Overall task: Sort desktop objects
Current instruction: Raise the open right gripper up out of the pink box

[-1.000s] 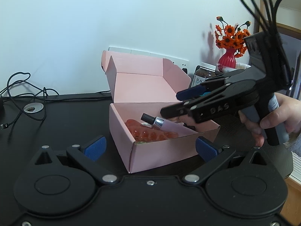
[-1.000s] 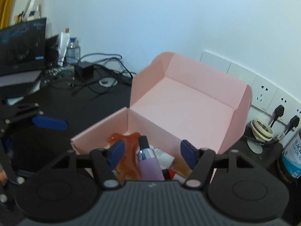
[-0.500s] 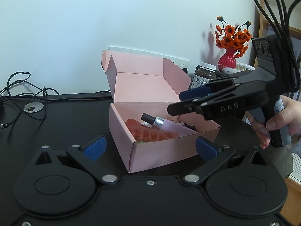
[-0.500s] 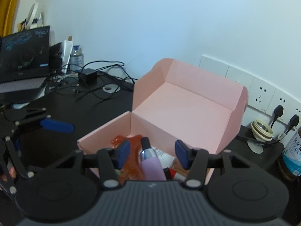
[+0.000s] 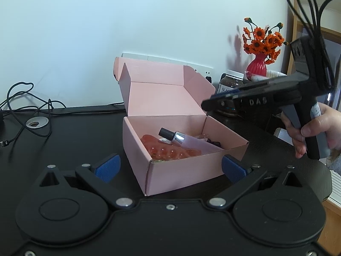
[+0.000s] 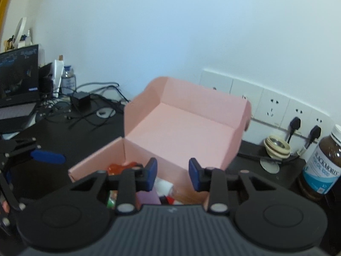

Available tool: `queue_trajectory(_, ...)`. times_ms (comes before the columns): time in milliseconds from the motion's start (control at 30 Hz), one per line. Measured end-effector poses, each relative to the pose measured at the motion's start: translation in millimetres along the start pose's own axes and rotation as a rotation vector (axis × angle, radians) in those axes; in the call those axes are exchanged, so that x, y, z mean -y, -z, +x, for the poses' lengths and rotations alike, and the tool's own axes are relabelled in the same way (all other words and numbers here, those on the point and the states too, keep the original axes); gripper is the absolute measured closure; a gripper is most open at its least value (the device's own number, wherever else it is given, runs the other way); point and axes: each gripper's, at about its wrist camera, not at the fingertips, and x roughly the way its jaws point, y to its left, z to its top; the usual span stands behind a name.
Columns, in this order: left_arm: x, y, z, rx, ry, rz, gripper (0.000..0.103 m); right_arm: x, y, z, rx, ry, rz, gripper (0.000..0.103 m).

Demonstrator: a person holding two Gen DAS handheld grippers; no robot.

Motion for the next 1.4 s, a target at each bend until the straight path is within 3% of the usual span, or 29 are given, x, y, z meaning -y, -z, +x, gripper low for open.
queue_trajectory(433,0,0,0,0.0,-0.003,-0.001,0.0,-33,18,37,-0.101,-0.028,-0.071,0.072)
queue_trajectory(733,1,0,0,0.0,-0.003,0.007,0.0,-19,20,22,-0.032,-0.049,0.031,0.071)
queue_trajectory(767,0,0,0,-0.001,-0.003,0.002,0.0,-17,20,20,-0.024,-0.051,0.042,0.067)
queue_trajectory(833,-1,0,0,-0.001,-0.004,-0.005,0.0,-14,20,17,-0.009,-0.055,0.065,0.044)
queue_trajectory(867,-1,0,0,-0.001,-0.005,-0.007,0.0,-12,20,15,-0.001,-0.058,0.076,0.025)
queue_trajectory(900,-1,0,0,0.0,-0.005,-0.008,0.0,-10,20,14,0.006,-0.06,0.087,0.019)
queue_trajectory(967,-1,0,0,0.001,-0.005,-0.004,0.0,-8,22,9,0.023,-0.057,0.099,0.018)
queue_trajectory(1100,0,0,-1,0.002,-0.006,-0.001,0.0,-5,26,0,0.035,-0.006,0.137,0.002)
queue_trajectory(1267,0,0,-1,0.003,-0.011,-0.004,0.0,-7,36,-16,0.08,0.02,0.168,0.001)
queue_trajectory(1400,0,0,-2,0.007,-0.018,-0.005,0.0,-16,45,-23,0.105,0.117,0.179,0.001)
